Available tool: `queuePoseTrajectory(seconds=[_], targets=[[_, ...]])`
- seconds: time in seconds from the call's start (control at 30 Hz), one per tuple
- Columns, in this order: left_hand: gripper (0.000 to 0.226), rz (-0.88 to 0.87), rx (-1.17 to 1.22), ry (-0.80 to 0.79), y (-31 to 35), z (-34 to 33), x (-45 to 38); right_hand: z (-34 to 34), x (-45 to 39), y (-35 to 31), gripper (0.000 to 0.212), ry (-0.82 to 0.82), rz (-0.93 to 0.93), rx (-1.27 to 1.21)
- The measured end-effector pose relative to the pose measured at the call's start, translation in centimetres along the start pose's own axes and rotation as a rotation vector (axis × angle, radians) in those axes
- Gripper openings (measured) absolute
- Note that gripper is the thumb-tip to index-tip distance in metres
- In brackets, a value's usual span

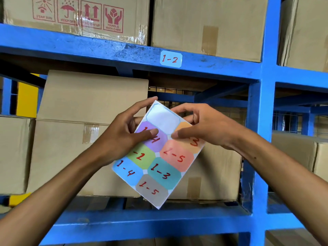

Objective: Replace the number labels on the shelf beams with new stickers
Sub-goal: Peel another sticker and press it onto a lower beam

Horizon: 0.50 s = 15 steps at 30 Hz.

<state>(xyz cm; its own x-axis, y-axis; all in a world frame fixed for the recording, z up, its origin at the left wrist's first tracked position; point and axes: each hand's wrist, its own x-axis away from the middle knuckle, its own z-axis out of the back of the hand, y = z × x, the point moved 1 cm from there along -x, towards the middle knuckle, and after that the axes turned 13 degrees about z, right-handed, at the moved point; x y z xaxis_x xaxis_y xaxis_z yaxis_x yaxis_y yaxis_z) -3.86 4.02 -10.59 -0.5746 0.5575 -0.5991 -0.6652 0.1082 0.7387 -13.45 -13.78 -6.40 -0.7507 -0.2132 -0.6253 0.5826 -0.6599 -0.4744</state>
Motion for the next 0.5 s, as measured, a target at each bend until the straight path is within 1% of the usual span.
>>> queuePoseTrajectory(seconds=[0.07, 0.17, 0.2, 0.27, 0.3, 0.33, 0.37, 0.43, 0.5], targets=[[0.065, -0.002, -0.033, 0.003, -0.2, 0.0, -0.1, -0.2, 0.0, 0.1, 0.046, -0.037, -0.026, 0.012], [0.065, -0.011, -0.056, 0.01, -0.3, -0.4, -0.1, -0.8, 0.1, 0.4, 0.043, -0.047, -0.033, 0.022], [0.065, -0.026, -0.098, 0.044, -0.3, -0.6, 0.0, -0.9, 0.2, 0.5, 0.041, -0.045, -0.029, 0.033], [0.063, -0.086, -0.292, 0.212, -0.6, -0.8, 0.1, -1.1, 0.4, 0.9, 0.038, -0.017, -0.024, 0.04], [0.058, -0.13, -0.419, 0.323, -0.7, -1.0, 0.2, -1.2, 0.4, 1.0, 0.036, 0.011, -0.024, 0.039], [0.048, -0.182, -0.518, 0.412, -0.6, -1.3, 0.4, -1.2, 0.4, 1.2, 0.034, 0.042, -0.024, 0.043], [0.035, -0.225, -0.576, 0.456, -0.6, -1.6, 0.7, -1.3, 0.4, 1.3, 0.032, 0.072, -0.023, 0.054], [0.013, -0.237, -0.61, 0.446, -0.7, -2.1, 1.0, -1.4, 0.4, 1.3, 0.032, 0.108, -0.022, 0.07], [0.006, -0.2, -0.587, 0.402, -0.9, -2.4, 1.1, -1.6, 0.3, 1.3, 0.035, 0.126, -0.015, 0.074]])
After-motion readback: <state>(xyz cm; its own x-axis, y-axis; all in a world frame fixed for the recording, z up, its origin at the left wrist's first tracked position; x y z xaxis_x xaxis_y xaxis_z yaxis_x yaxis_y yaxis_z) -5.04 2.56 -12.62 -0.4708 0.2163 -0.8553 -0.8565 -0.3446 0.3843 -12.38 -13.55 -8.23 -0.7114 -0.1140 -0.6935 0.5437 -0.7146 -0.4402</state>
